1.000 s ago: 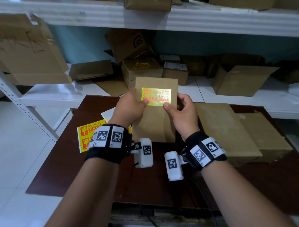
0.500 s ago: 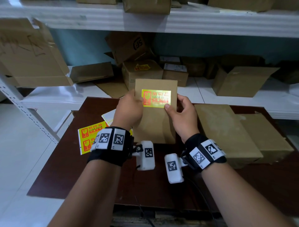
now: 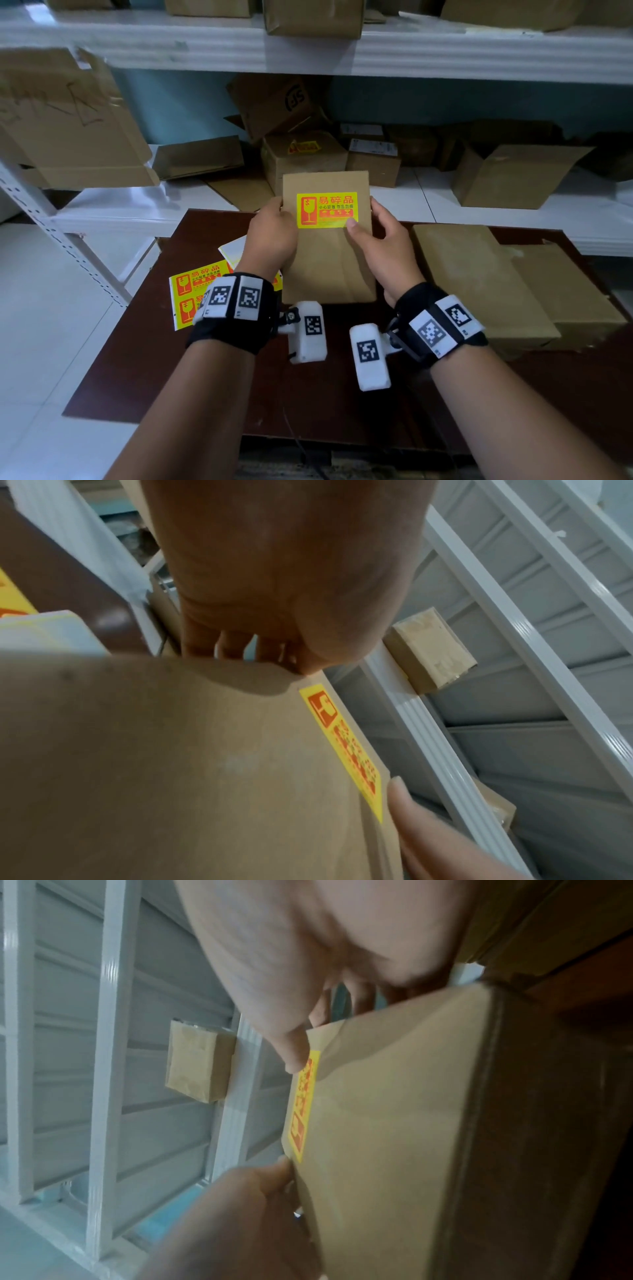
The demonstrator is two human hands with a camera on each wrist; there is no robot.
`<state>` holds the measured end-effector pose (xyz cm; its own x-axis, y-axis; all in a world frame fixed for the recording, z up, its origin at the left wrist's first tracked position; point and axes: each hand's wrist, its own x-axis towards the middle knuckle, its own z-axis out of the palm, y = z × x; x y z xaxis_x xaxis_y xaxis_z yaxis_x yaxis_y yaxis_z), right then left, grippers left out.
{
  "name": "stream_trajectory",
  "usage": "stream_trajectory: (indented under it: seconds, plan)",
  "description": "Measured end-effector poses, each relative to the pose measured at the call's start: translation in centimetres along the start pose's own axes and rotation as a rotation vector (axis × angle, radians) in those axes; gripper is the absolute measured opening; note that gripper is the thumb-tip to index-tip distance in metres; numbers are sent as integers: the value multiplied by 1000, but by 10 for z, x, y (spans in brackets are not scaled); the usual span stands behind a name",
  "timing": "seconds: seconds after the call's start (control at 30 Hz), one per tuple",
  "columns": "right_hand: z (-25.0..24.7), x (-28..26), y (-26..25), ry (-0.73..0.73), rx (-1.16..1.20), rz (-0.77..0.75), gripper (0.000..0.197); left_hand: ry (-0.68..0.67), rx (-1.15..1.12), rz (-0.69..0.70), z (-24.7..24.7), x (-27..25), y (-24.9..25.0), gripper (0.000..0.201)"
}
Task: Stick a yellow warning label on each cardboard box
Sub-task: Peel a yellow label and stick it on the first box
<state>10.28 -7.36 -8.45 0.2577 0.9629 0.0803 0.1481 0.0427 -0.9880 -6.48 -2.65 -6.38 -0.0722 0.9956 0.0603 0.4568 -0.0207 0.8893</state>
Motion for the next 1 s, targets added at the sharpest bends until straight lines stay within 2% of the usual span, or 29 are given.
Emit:
stream_trajectory:
  seconds: [0.1,0.17,0.27,0.33,0.4,0.57,0.63,0.7,0.77,0.9,1.0]
  plan:
    - [-1,3,-1,45,9,29,67,-43,-139,-22,0,-5,2,34]
    - [-1,5,3,91,10,36,66,-44,-142,-27,3,-10,5,45]
    - [-5,6,-2,85,69,92,47,-86,-132,-39,4,-14,6,53]
    - [-10,9,-5,28,182,177,34,-156,-200,-64,3,-16,6,53]
    - [-15,9,-9,-3,229,238,31,-245,-280,-89,1,-17,6,56]
    - [-19,13,-8,114,205,297,14,-468,-355,-98,-3,-17,-2,75]
    - [-20,12,-6,112,167,299,18,-453,-270,-95,-1,-17,-4,90]
    - [-22,13,-6,74,137,291,12,-407,-207,-128,4,-15,-3,105]
    - [-24,14,-6,18,120,293,17,-341,-230,-176,11,-13,-5,98]
    - [-26,16,-6,-52,90,322,26,-253,-284,-216,26,-12,-8,63]
    - [-27,16,-4,-52,48,336,29,-248,-301,-211,37,-14,-11,56]
